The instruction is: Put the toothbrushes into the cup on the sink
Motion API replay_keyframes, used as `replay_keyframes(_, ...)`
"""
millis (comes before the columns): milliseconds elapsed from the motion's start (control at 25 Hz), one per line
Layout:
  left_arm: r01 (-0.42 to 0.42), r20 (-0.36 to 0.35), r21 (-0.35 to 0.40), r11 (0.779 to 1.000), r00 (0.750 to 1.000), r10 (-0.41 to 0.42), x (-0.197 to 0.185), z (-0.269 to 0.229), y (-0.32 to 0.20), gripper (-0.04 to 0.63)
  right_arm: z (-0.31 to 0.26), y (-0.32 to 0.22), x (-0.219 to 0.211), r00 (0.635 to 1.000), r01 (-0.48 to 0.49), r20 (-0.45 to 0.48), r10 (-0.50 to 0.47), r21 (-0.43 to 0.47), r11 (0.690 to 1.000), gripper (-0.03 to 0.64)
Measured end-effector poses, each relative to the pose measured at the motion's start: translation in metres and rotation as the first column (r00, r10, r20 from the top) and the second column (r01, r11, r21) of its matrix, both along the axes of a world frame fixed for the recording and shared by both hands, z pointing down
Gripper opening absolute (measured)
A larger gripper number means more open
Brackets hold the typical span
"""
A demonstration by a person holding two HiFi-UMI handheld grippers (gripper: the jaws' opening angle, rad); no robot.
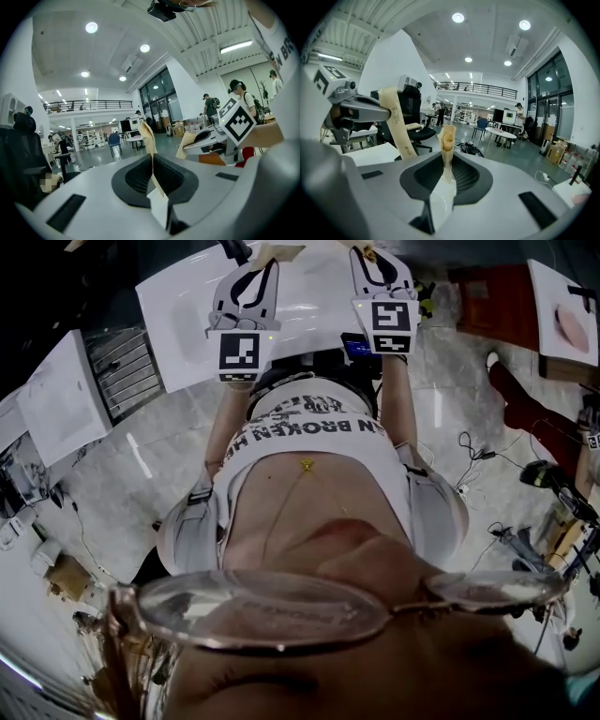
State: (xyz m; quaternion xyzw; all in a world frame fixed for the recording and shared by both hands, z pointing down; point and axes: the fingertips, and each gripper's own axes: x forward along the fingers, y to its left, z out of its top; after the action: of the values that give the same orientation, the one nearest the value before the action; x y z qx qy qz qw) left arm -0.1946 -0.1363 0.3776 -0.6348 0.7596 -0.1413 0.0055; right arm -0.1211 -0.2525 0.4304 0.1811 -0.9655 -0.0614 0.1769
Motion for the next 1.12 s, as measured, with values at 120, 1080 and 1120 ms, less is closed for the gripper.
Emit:
replay_keyframes(120,0.005,-0.004,-0.005,1.000,1.000,-0.005,-0.003,0.002,0.001,0.020,0.006,-0.011,-0.001,1.000,-0.025,-0.013,0.025,0.002,1.000,0.066)
replay_keyframes(1080,0.048,-0.038,-0.036,0.998,0.998,-0.050,-0.020,0.021,0.010,0.020,0.076,-0.079,-0.010,0.986,-0.105,-0.128,0.102,-0.014,0.994,0.066)
replay_keyframes(1120,0.050,-0.036,-0.035,0.998,0.998,-0.052,-0.021,0.020,0.011,0.020,0.078,-0.080,-0.011,0.986,-0.104,-0.136,0.101,-0.015,0.994,0.066)
